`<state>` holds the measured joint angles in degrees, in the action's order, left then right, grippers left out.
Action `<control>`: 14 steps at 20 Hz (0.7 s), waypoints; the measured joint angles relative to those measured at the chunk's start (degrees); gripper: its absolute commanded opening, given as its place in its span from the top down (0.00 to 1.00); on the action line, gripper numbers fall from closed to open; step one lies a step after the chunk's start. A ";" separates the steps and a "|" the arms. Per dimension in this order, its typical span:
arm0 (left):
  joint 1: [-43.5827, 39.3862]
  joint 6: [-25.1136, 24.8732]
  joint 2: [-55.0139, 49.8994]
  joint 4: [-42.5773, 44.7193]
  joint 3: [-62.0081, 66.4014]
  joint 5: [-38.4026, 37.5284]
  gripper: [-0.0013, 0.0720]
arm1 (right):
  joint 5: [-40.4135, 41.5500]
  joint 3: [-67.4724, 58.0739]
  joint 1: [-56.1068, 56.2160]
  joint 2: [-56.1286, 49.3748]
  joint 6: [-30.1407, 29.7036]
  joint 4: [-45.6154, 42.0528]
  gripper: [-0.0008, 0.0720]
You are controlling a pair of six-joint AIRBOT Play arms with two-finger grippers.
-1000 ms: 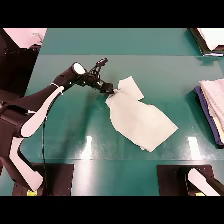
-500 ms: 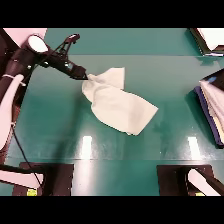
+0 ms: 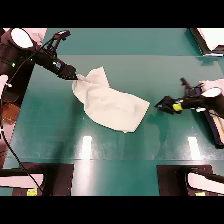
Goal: Fold the shirts.
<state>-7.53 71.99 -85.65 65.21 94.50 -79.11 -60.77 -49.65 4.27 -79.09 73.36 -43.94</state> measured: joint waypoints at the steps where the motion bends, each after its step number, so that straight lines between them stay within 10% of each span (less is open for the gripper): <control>1: 0.00 0.11 0.04 0.11 0.02 0.02 0.94 | 0.68 -0.90 1.42 -2.14 -0.11 0.28 0.49; 3: 0.02 0.15 0.11 0.26 0.00 0.15 0.94 | 1.73 -3.28 3.93 -5.70 -0.28 1.16 0.49; 7: 0.02 0.81 0.26 0.35 0.02 0.24 0.94 | 3.67 -8.41 7.41 -10.91 -0.48 0.90 0.97; 14: 0.00 4.59 11.45 6.71 1.38 6.40 0.94 | 2.23 -22.27 6.51 -6.12 -0.94 -1.36 0.98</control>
<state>-7.53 76.58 -74.19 71.92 95.88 -72.71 -58.54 -71.92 10.79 -85.21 72.42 -45.30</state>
